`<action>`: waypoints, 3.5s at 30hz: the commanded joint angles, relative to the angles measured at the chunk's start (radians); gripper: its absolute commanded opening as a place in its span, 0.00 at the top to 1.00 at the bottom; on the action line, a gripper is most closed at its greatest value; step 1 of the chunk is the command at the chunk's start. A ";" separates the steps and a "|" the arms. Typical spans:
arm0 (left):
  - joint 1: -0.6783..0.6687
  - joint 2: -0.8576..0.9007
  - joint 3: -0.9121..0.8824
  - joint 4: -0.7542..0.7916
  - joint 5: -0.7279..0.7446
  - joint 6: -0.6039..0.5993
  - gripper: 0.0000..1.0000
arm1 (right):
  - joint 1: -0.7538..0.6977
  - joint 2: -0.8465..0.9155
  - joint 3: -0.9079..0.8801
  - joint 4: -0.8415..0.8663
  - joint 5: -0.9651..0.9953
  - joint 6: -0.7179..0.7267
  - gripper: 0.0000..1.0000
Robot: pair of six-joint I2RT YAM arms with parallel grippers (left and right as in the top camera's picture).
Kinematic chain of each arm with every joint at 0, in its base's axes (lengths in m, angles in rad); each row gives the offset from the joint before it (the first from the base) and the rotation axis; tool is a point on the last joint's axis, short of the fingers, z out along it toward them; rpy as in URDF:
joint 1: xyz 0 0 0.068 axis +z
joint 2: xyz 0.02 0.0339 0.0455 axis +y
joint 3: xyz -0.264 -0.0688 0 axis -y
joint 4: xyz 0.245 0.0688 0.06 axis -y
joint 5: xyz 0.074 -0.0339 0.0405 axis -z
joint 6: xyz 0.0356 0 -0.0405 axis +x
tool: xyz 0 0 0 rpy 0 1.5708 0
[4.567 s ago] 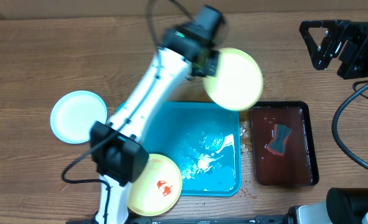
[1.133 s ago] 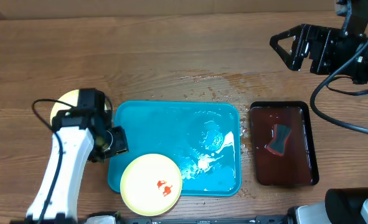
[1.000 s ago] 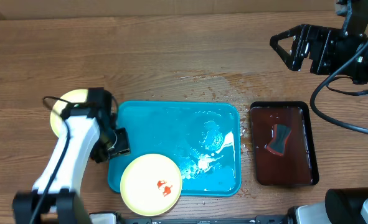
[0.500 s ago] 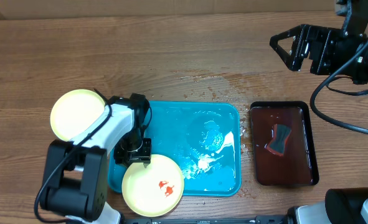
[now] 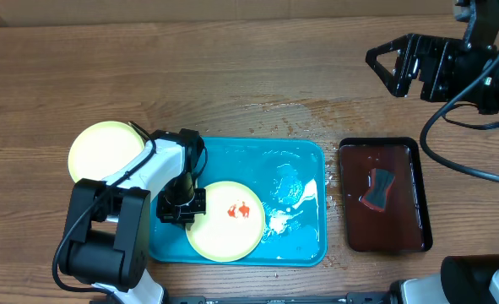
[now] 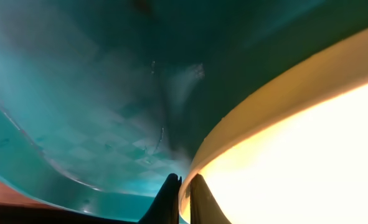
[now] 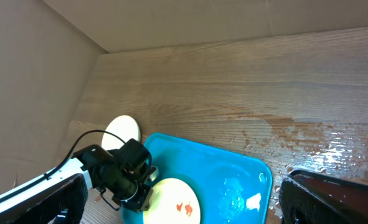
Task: Clean dirty plates on tray and stack at the side
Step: 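Move the left gripper to the lower yellow plate rim and grasp it, then slide the lower yellow plate up toward the tray center with the left gripper, then lower the right gripper onto the sponge in the black tray and grasp it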
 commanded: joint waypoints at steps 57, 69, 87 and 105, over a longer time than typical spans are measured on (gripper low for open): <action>0.031 0.014 0.061 0.277 0.185 -0.671 0.89 | 0.004 0.000 -0.001 0.002 -0.008 -0.035 0.00; 0.034 0.014 0.062 0.402 0.028 0.003 0.96 | 0.004 0.000 -0.001 0.002 -0.007 -0.034 0.00; 0.011 0.014 0.076 0.387 -0.020 0.391 0.96 | 0.005 0.000 -0.467 0.004 0.253 0.146 0.00; -0.130 0.014 0.076 0.415 -0.057 0.351 0.96 | -0.009 0.000 -1.225 0.431 0.490 0.420 0.00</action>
